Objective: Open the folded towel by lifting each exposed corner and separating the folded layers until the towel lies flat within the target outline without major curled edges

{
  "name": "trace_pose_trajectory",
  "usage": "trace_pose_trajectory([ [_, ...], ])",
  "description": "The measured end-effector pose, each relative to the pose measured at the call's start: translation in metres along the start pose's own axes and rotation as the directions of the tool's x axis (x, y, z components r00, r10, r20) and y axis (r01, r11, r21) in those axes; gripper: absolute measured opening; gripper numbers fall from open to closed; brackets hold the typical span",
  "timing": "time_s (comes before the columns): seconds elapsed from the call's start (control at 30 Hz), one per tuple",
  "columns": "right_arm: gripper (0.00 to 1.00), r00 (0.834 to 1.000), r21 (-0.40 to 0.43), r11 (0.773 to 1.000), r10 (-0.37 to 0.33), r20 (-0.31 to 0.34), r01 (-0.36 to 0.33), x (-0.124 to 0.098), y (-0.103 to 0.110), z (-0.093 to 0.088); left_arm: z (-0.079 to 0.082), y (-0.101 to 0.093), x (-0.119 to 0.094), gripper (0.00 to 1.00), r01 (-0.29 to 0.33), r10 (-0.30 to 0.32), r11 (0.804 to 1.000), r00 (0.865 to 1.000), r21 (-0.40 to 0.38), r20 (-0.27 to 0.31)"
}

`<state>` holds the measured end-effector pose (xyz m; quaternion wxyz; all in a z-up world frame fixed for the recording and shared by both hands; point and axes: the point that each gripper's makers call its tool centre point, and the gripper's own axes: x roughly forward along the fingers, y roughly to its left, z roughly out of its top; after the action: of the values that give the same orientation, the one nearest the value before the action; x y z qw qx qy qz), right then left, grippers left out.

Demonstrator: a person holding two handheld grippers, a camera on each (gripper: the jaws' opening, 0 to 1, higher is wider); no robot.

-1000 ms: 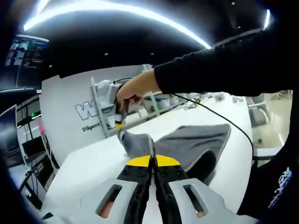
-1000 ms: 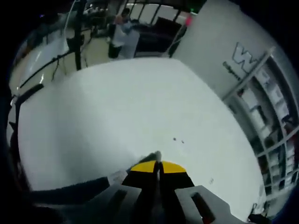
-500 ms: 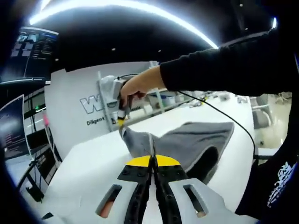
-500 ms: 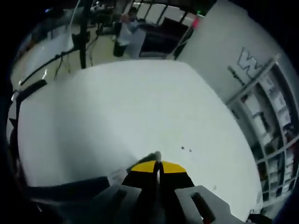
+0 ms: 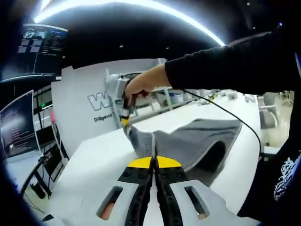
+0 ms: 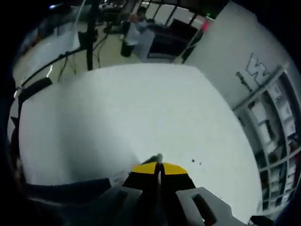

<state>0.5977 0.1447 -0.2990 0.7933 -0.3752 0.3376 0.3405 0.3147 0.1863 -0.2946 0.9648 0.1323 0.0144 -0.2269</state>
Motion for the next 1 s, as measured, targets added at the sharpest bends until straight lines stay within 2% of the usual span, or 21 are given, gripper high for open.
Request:
trace_pose_trajectory([
  [0.1,0.00,1.000,0.000,1.000,0.010,0.003,-0.010,0.004,0.000,0.006,-0.005,0.012,-0.004,0.00,-0.024,0.024,1.000,1.000,-0.005,-0.014],
  [0.2,0.00,1.000,-0.006,1.000,0.022,0.004,-0.022,0.010,0.006,0.011,-0.012,0.016,-0.010,0.00,-0.047,0.047,0.999,0.999,-0.006,-0.028],
  [0.37,0.00,0.999,-0.038,0.999,0.035,0.013,-0.034,0.018,0.020,0.030,-0.020,0.024,-0.018,0.00,-0.076,0.075,0.997,0.996,-0.016,-0.038],
  [0.63,0.00,0.998,-0.072,0.996,0.052,0.029,-0.049,0.028,0.036,0.057,-0.029,0.051,-0.036,0.00,-0.142,0.141,0.989,0.989,-0.030,-0.051],
  [1.0,0.00,0.997,-0.081,0.995,0.067,0.025,-0.065,0.045,0.050,0.074,-0.040,0.067,-0.049,0.00,-0.189,0.186,0.981,0.981,-0.052,-0.063],
])
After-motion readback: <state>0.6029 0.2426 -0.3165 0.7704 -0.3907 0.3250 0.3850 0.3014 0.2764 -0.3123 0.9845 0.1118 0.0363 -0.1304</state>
